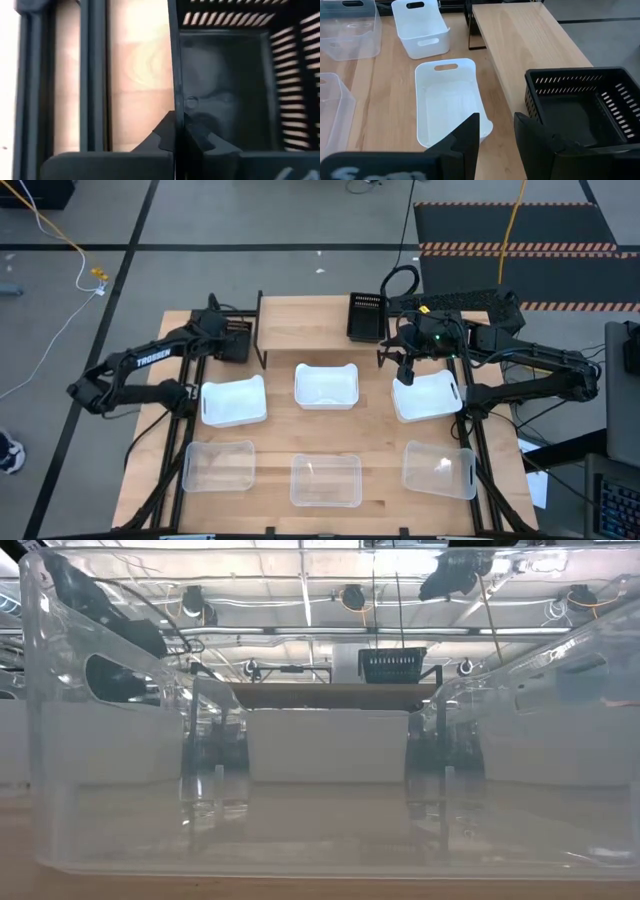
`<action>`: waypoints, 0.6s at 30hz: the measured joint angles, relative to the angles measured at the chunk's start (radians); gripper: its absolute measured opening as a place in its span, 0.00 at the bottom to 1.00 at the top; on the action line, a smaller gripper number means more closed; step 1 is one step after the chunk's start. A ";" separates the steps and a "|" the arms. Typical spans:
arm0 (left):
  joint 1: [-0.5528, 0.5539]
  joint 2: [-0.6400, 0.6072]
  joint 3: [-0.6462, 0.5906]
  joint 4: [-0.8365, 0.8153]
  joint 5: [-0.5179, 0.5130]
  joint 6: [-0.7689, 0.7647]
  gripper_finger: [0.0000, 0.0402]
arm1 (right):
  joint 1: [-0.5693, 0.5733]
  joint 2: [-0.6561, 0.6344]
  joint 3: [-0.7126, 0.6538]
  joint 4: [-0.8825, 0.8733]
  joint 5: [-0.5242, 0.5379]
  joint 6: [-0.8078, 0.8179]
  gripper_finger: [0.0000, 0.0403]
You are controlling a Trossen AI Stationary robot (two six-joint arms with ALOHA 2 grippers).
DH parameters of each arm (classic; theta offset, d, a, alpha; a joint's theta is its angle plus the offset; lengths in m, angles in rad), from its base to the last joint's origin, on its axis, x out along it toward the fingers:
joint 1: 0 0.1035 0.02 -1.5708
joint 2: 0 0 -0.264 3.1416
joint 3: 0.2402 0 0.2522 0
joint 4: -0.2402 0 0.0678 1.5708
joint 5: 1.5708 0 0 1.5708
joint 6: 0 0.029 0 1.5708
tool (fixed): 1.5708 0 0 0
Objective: Stack baskets on shelf by color
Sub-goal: Stack the black bin on top of the stacked black bins on the shelf
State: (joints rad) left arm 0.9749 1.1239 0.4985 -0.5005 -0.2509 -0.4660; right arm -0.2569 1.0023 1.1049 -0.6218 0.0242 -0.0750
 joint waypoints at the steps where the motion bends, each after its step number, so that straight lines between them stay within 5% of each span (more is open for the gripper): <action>1: 0.003 -0.021 0.006 -0.008 0.000 0.003 0.03 | 0.000 0.000 0.000 -0.001 0.000 0.000 0.28; 10: -0.031 -0.325 0.170 -0.099 -0.016 0.017 0.02 | 0.026 0.005 -0.011 0.057 -0.029 -0.121 0.28; 18: -0.343 -0.393 0.314 0.046 -0.048 0.008 0.01 | 0.071 0.102 -0.027 0.344 -0.097 -0.189 0.33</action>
State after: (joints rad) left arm 0.6321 0.7306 0.8128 -0.4544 -0.2990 -0.4580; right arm -0.1858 1.1040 1.0778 -0.2782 -0.0726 -0.2640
